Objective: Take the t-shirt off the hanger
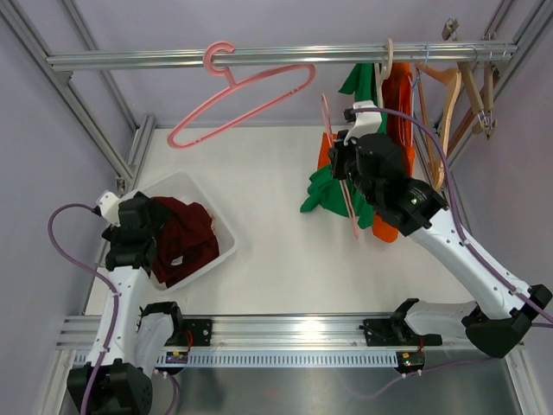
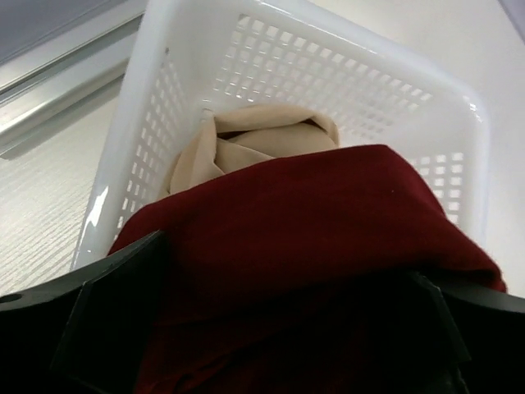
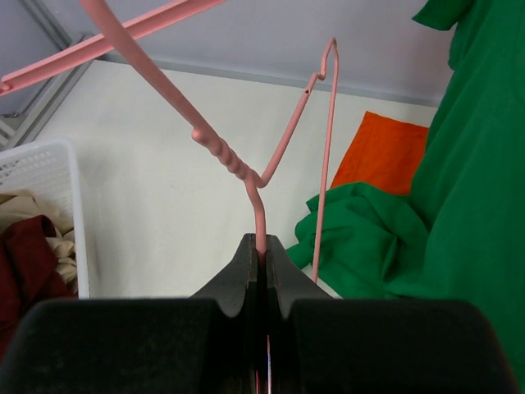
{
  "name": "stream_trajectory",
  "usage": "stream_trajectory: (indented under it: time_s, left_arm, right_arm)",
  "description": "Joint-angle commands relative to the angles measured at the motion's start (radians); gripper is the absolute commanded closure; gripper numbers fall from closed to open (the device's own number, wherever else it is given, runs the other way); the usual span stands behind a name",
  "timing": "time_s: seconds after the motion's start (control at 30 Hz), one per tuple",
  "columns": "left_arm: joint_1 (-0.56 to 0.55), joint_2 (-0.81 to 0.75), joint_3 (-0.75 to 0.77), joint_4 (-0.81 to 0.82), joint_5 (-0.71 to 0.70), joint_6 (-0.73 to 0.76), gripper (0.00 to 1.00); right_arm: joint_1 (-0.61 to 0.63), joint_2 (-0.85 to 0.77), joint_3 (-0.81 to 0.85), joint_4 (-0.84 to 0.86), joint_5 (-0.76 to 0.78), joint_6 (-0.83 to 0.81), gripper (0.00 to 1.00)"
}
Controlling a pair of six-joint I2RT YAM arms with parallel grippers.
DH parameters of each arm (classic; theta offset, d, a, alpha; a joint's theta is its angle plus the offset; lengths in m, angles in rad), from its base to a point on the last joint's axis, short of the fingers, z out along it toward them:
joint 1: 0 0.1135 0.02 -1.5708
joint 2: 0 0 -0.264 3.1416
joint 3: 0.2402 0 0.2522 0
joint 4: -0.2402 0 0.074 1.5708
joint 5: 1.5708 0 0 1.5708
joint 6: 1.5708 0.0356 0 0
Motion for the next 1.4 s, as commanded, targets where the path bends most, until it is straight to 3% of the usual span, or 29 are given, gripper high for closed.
stream_trajectory:
  time_s: [0.0, 0.2, 0.4, 0.53, 0.67, 0.83, 1.0, 1.37]
  left_arm:
    - [0.006, -0.057, 0.083, 0.047, 0.085, 0.019, 0.01]
    - [0.006, -0.152, 0.246, -0.028, 0.062, 0.118, 0.01]
    - [0.006, -0.197, 0.206, -0.054, 0.054, 0.122, 0.01]
    - [-0.023, -0.275, 0.238, -0.017, 0.231, 0.139, 0.01]
    - [-0.185, -0.270, 0.324, -0.020, 0.404, 0.272, 0.01]
    - [-0.274, -0.326, 0.308, -0.031, 0.620, 0.300, 0.01]
    - [-0.299, -0.321, 0.266, -0.030, 0.721, 0.273, 0.01]
    - [-0.383, -0.359, 0.165, 0.000, 0.751, 0.293, 0.01]
  right_arm:
    - [-0.035, 0.043, 0.132, 0.018, -0.029, -0.018, 1.00]
    - [-0.042, 0.169, 0.270, 0.005, 0.069, -0.063, 1.00]
    - [-0.051, 0.268, 0.398, 0.003, 0.109, -0.083, 1.00]
    - [-0.053, 0.317, 0.456, 0.031, 0.076, -0.089, 1.00]
    - [-0.050, 0.414, 0.550, 0.018, 0.040, -0.058, 1.00]
    - [-0.033, 0.529, 0.686, 0.017, 0.045, -0.050, 1.00]
    - [0.005, 0.655, 0.824, -0.023, 0.078, -0.064, 1.00]
    - [0.062, 0.853, 1.065, -0.061, 0.066, -0.040, 1.00]
